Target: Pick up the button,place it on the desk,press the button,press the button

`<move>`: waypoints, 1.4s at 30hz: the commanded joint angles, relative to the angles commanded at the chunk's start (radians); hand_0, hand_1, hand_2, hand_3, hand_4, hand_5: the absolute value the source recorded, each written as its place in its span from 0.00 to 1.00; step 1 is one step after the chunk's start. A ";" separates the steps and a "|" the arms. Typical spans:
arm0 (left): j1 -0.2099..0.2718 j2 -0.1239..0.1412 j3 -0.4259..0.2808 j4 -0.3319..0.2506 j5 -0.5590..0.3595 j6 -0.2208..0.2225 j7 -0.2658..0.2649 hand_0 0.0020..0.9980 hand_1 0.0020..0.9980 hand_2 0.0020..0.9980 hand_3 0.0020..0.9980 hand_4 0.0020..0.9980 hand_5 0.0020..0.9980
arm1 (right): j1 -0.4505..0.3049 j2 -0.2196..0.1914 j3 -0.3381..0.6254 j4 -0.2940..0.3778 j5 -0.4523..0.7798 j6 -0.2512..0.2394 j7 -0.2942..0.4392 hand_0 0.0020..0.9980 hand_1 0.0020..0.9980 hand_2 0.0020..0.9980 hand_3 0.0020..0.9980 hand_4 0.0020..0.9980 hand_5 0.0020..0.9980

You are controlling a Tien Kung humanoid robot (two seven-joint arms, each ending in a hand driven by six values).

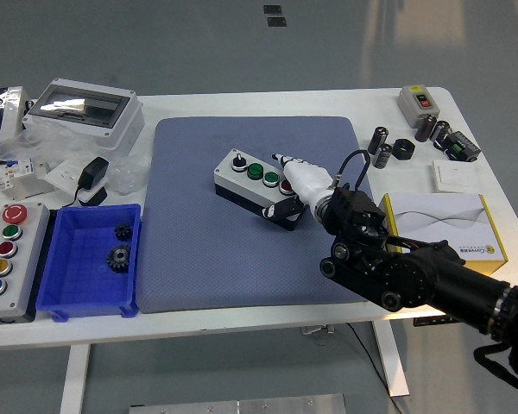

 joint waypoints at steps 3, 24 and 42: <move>0.000 0.001 0.001 0.000 0.000 0.000 0.001 0.66 0.63 0.62 0.71 0.81 0.25 | 0.002 0.001 -0.012 -0.006 0.001 -0.015 0.002 0.53 0.74 0.86 1.00 0.96 0.33; 0.001 -0.001 0.003 0.000 -0.002 0.001 -0.001 0.66 0.63 0.62 0.71 0.82 0.25 | -0.003 -0.002 -0.049 -0.023 -0.001 -0.030 0.055 0.18 0.31 0.42 0.57 0.28 0.00; 0.007 -0.014 0.000 0.000 -0.010 0.000 -0.005 0.66 0.63 0.62 0.72 0.82 0.25 | -0.084 -0.280 0.015 0.338 0.019 -0.010 0.337 0.15 0.27 0.32 0.32 0.11 0.00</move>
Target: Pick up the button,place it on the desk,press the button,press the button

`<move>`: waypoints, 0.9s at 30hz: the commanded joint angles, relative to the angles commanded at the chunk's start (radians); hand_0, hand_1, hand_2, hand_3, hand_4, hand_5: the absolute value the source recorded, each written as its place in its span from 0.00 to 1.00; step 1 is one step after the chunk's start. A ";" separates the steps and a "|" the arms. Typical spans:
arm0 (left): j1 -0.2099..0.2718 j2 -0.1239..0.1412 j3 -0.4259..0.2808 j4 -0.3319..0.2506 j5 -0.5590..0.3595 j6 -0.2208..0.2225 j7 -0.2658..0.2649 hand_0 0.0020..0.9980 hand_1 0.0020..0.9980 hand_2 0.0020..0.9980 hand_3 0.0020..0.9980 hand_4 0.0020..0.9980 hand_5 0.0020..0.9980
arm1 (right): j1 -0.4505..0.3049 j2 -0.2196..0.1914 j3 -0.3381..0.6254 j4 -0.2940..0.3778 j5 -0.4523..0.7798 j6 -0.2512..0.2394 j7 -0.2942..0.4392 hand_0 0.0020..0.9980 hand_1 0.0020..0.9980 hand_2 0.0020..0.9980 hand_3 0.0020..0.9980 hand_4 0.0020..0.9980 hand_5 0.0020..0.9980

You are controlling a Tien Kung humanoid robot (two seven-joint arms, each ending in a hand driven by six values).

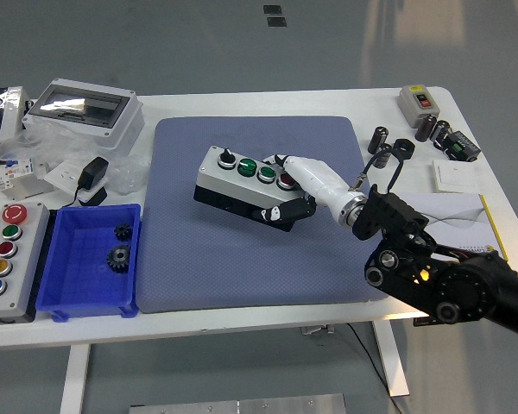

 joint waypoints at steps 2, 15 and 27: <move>0.000 -0.001 0.000 0.000 -0.001 0.000 -0.001 0.66 0.63 0.62 0.72 0.82 0.25 | -0.010 -0.051 -0.025 0.055 -0.029 0.006 0.017 0.15 0.27 0.32 0.32 0.11 0.00; -0.002 -0.005 0.003 0.000 0.002 -0.003 -0.002 0.66 0.63 0.62 0.72 0.82 0.25 | -0.062 -0.113 -0.108 0.079 -0.234 -0.039 0.021 0.21 0.30 0.32 0.35 0.15 0.00; -0.002 -0.006 0.003 0.000 0.003 -0.004 -0.001 0.66 0.63 0.62 0.72 0.82 0.26 | -0.063 -0.097 -0.102 0.046 -0.222 -0.014 -0.003 0.39 0.47 0.50 0.58 0.35 0.00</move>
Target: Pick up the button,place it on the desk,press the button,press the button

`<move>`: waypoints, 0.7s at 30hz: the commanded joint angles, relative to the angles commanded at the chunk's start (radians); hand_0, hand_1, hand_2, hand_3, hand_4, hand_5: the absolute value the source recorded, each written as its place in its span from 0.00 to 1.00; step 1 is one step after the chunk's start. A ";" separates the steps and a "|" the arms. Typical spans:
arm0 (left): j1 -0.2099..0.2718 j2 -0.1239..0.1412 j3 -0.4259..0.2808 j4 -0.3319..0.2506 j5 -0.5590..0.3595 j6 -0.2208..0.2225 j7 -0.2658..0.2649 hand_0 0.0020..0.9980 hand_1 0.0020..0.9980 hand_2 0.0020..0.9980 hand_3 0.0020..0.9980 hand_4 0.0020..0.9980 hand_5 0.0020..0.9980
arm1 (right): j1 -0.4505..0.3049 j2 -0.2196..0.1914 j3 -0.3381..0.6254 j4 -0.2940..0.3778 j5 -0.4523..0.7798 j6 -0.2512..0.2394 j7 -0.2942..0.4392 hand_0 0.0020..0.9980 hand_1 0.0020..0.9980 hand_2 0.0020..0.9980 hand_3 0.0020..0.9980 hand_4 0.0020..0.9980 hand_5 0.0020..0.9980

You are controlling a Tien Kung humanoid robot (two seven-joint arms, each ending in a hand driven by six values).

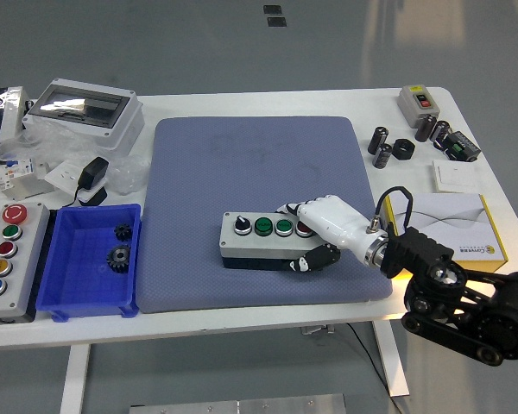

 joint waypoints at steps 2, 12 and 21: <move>0.000 0.000 0.000 0.000 0.001 0.000 0.000 0.66 0.63 0.62 0.72 0.82 0.26 | 0.000 -0.001 0.000 -0.001 0.003 0.001 0.000 0.39 0.47 0.50 0.58 0.35 0.00; 0.000 0.000 -0.001 0.000 0.002 0.000 0.000 0.66 0.63 0.62 0.72 0.82 0.26 | 0.000 -0.008 0.002 0.006 0.032 0.008 0.007 0.81 0.80 0.80 0.82 0.40 0.10; 0.001 0.000 -0.001 0.000 0.002 0.000 -0.001 0.66 0.63 0.62 0.72 0.82 0.26 | -0.002 -0.014 0.002 0.013 0.040 0.010 0.004 0.96 0.90 0.89 0.94 0.52 0.08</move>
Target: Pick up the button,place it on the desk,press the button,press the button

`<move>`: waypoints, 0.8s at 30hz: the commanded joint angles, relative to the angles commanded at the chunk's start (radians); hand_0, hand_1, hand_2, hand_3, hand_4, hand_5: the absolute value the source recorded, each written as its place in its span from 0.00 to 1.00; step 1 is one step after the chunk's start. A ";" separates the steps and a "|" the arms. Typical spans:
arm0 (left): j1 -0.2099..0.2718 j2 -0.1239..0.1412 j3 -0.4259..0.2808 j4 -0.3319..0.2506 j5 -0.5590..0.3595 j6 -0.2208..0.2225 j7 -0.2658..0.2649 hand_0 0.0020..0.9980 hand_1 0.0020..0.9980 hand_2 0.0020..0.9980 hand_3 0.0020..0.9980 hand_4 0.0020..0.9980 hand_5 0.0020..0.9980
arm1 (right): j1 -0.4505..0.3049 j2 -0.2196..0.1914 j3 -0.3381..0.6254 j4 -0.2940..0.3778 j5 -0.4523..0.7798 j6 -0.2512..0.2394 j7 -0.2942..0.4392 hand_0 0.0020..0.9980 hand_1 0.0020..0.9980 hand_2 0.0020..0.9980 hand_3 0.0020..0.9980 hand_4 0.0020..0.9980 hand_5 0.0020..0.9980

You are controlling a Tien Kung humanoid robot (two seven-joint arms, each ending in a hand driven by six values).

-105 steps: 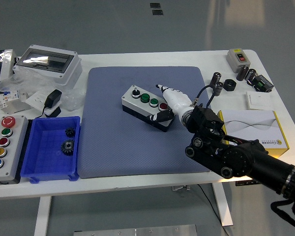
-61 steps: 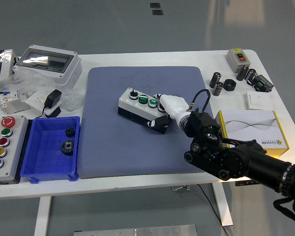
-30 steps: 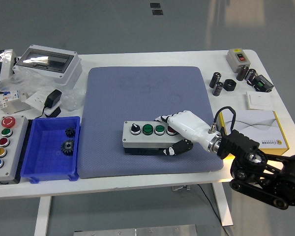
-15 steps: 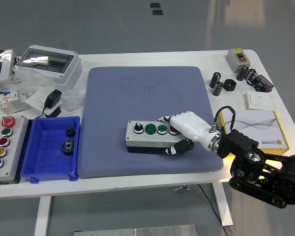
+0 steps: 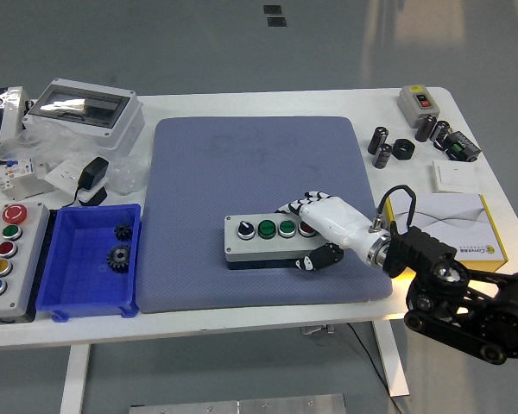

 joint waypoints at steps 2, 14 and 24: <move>0.001 0.000 0.000 0.000 -0.001 0.000 0.000 0.66 0.63 0.62 0.72 0.82 0.26 | -0.001 -0.002 0.000 0.003 0.003 0.001 -0.001 0.96 0.90 0.89 0.94 0.52 0.08; 0.004 -0.001 0.002 0.000 -0.001 -0.002 -0.001 0.66 0.63 0.62 0.72 0.81 0.26 | 0.000 -0.027 0.004 0.030 0.087 0.029 0.010 0.98 0.90 0.87 0.95 0.57 0.09; 0.004 -0.002 0.002 0.000 0.000 -0.003 -0.004 0.66 0.63 0.62 0.72 0.82 0.26 | 0.004 -0.056 0.005 0.055 0.117 0.039 0.016 0.97 0.91 0.89 0.98 0.60 0.09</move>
